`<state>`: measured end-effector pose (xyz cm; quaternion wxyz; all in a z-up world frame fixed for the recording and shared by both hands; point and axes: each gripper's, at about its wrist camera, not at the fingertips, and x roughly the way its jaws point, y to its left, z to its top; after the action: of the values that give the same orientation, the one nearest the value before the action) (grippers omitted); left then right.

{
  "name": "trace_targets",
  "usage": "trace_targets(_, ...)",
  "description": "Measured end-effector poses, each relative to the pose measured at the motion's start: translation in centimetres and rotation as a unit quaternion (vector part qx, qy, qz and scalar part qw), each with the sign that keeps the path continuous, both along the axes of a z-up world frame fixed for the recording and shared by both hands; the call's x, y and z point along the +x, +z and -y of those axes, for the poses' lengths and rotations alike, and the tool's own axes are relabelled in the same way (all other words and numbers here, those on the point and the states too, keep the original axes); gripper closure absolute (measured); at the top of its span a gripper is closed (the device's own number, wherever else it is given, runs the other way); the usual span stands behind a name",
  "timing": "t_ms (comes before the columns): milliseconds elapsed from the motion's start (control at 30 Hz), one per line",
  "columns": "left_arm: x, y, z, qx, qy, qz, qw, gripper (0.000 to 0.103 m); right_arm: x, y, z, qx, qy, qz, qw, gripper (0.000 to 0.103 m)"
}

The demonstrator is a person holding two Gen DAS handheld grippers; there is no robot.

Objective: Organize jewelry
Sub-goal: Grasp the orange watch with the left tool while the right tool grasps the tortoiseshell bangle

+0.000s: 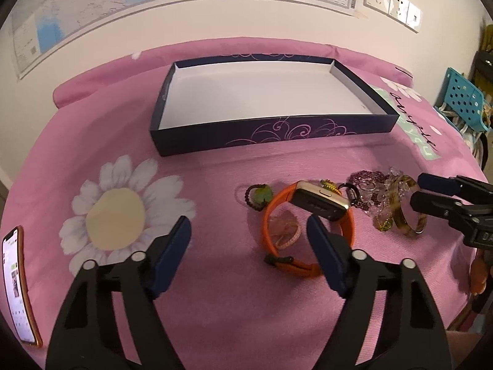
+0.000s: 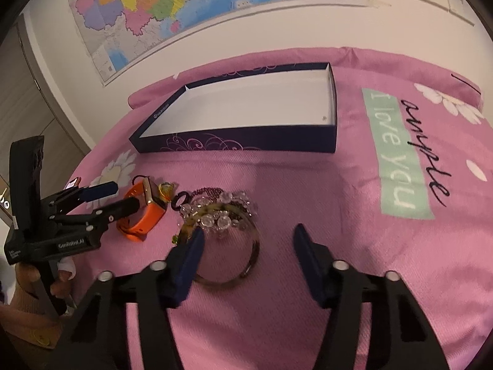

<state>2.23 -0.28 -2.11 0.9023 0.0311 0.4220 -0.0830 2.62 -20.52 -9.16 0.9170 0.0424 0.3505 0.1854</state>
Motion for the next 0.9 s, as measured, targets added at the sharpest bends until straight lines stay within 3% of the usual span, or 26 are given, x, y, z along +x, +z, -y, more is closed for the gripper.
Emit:
trace_targets(333,0.9,-0.3,0.3,-0.007,-0.034,-0.017,0.9993,0.058,0.5,-0.1,-0.5,-0.018,0.016,-0.005,1.0,0.091)
trace_targets(400,1.0,-0.2,0.3,-0.012,-0.039,-0.021,0.999,0.067,0.6,-0.1,-0.5,-0.02,0.017,-0.006,1.0,0.097)
trace_targets(500,1.1,-0.1,0.3,-0.022,-0.042,-0.026,0.9985,0.08,0.6,-0.1,-0.4,-0.017,0.019,-0.005,1.0,0.097)
trace_targets(733,1.1,0.7,-1.0,-0.067,-0.034,-0.034,0.9966,0.081,0.2,0.4,-0.1,-0.002,0.029,0.001,1.0,0.097)
trace_targets(800,1.1,1.0,-1.5,-0.081,-0.03,-0.036,0.9956,0.09,0.2,0.6,0.1,0.005,0.031,0.002,1.0,0.097)
trace_targets(900,1.4,1.4,-2.4,-0.107,-0.026,-0.042,0.993,0.09,0.1,1.0,0.3,0.01,0.033,0.007,0.999,0.097)
